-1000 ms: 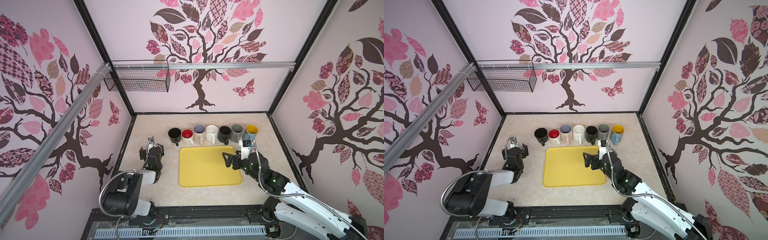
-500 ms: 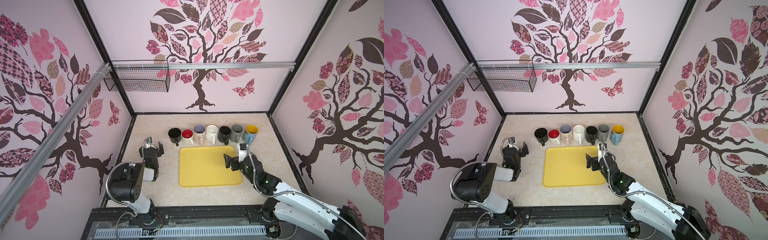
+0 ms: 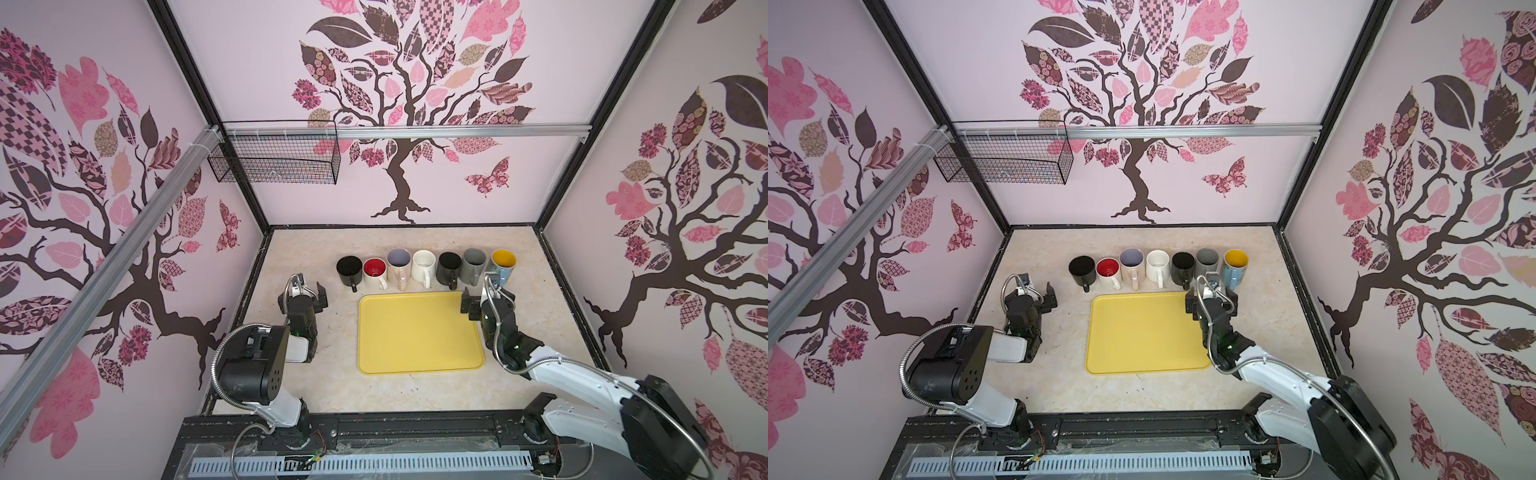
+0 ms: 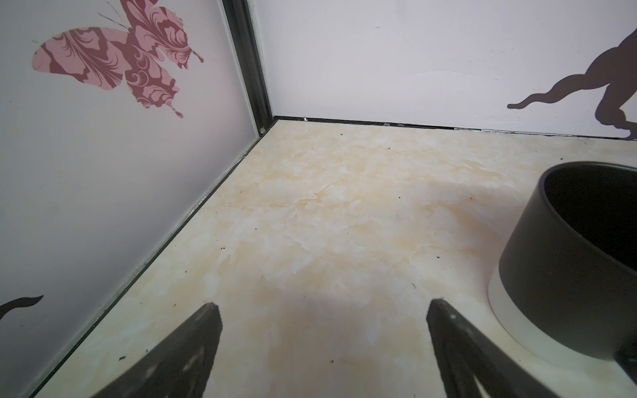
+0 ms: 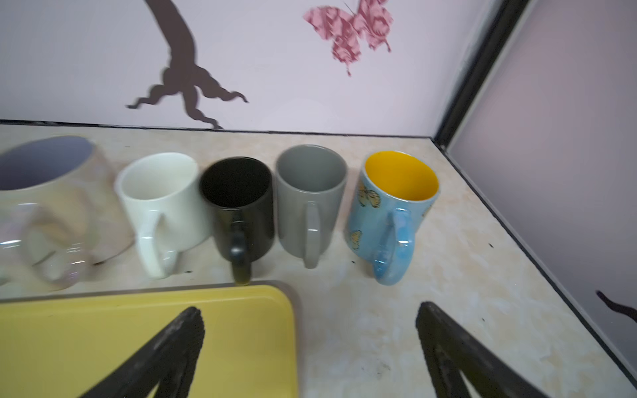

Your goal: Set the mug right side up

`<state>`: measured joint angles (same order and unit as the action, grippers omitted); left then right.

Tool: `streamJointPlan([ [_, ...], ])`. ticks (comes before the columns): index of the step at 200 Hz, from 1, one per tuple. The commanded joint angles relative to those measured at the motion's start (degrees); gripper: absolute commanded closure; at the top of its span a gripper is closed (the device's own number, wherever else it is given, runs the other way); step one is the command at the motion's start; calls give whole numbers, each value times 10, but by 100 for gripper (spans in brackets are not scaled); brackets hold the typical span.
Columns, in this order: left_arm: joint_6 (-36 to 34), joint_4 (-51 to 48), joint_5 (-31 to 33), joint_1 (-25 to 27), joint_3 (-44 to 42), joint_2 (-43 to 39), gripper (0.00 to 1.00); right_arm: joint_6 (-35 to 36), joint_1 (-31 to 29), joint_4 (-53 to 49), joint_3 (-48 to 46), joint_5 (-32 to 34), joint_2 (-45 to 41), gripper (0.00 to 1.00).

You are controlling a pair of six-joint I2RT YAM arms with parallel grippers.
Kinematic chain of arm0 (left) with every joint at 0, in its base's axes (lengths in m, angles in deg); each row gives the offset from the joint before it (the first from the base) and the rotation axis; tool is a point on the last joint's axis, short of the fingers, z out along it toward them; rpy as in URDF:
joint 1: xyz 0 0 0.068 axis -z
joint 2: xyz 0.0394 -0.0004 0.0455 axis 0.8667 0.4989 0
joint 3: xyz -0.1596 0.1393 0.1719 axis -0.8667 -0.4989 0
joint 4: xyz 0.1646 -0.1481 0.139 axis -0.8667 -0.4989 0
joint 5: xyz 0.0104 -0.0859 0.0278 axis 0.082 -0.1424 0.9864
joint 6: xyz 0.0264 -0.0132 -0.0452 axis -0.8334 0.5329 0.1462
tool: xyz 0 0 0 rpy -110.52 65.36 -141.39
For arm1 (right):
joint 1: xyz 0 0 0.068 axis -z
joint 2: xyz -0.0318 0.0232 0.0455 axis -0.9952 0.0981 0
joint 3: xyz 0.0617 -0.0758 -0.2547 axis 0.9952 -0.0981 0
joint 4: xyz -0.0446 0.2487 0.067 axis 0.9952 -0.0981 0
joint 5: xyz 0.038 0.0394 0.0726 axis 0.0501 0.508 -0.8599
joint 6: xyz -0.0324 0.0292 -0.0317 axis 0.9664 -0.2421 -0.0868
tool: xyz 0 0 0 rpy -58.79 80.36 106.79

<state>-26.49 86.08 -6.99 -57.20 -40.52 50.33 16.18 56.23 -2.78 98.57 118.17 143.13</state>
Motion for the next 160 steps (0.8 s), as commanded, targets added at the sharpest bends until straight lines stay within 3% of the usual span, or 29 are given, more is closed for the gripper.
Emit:
streamJointPlan([
  [1, 2, 18, -4, -1, -2, 4, 3, 10, 83, 91, 11, -9, 61, 0],
  [30, 2, 18, -4, -1, -2, 3, 4, 30, 177, 89, 40, -70, 151, 0],
  [48, 2, 18, -4, -1, -2, 4, 4, 24, 215, 174, 9, -111, 181, 0],
  [77, 2, 18, -4, -1, -2, 4, 3, 10, 229, 230, -7, -178, 189, 0],
  [91, 2, 18, -3, -1, -2, 3, 3, 30, 223, 295, -21, -170, 213, 0],
  [111, 3, 18, -4, -1, -2, 4, 4, 24, 224, 290, -33, -188, 197, 0],
  [126, 3, 18, -4, -1, -2, 4, 4, 21, 236, 352, -74, -226, 193, 0],
  [142, 2, 18, -4, -1, -2, 3, 4, 31, 237, 465, -105, -223, 230, 0],
  [160, 3, 18, -5, -1, -2, 4, 4, 24, 237, 385, -87, -226, 208, 0],
])
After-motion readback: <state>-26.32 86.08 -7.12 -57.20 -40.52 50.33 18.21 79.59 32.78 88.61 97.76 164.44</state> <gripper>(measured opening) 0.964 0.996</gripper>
